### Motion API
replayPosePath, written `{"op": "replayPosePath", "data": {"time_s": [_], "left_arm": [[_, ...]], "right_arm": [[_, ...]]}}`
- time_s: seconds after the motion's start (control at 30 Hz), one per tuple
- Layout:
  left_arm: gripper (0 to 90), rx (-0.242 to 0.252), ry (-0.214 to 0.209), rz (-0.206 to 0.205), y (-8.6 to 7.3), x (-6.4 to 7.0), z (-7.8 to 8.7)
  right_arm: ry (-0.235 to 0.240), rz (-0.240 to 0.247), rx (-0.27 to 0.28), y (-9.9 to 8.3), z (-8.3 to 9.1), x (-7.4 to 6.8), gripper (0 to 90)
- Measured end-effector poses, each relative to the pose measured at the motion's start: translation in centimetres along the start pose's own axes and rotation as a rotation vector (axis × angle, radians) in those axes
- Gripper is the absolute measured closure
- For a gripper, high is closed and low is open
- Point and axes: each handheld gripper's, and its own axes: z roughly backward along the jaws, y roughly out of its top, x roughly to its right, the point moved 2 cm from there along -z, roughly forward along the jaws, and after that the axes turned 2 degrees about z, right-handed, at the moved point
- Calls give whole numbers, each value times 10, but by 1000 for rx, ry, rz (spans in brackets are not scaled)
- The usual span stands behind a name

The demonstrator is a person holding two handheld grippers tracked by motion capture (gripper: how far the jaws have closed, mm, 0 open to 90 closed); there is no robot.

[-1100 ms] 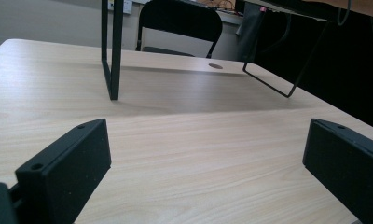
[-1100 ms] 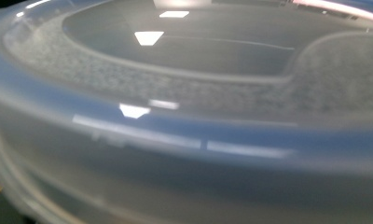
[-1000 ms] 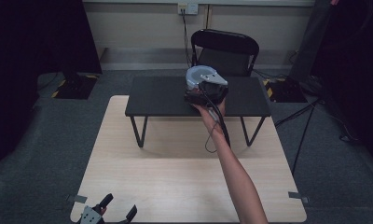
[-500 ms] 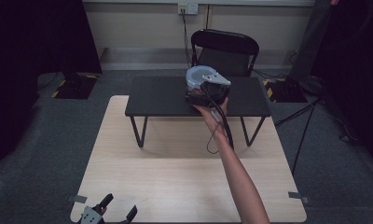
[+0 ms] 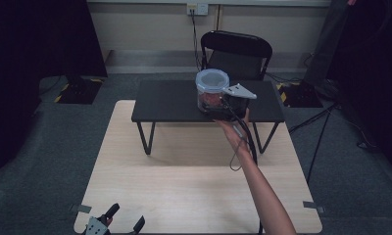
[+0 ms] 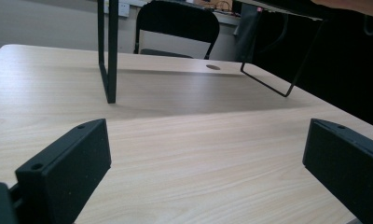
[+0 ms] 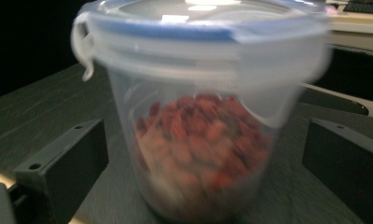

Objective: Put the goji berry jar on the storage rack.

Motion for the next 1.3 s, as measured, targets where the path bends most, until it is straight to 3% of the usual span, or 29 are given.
{"op": "replayPosePath", "data": {"time_s": [0.13, 0.17, 0.23, 0.27, 0.37, 0.63, 1.03, 1.3], "left_arm": [[0, 2, -2, -1, 0, 2, 0], [0, 2, -1, 0, -1, 2, 0], [0, 4, 0, 0, -1, 2, 0], [0, 3, 1, -1, -1, 2, 0], [0, 3, 1, -3, -1, 2, 0], [0, 4, 0, -6, -1, 3, 0], [0, 0, 5, -8, -1, 4, -1], [0, 1, 2, -9, -1, 4, 0]], "right_arm": [[44, 2, 20, -12, 27, 18, 0], [47, -49, 6, -13, 34, 17, 0], [51, -35, 14, -17, 43, 23, 0], [54, 1, 27, -21, 49, 29, 0], [59, 9, 38, -29, 66, 37, 0], [67, -18, 41, -61, 111, 57, 0], [47, -87, 20, -113, 172, 82, 0], [12, -145, -5, -153, 203, 88, 0]]}}
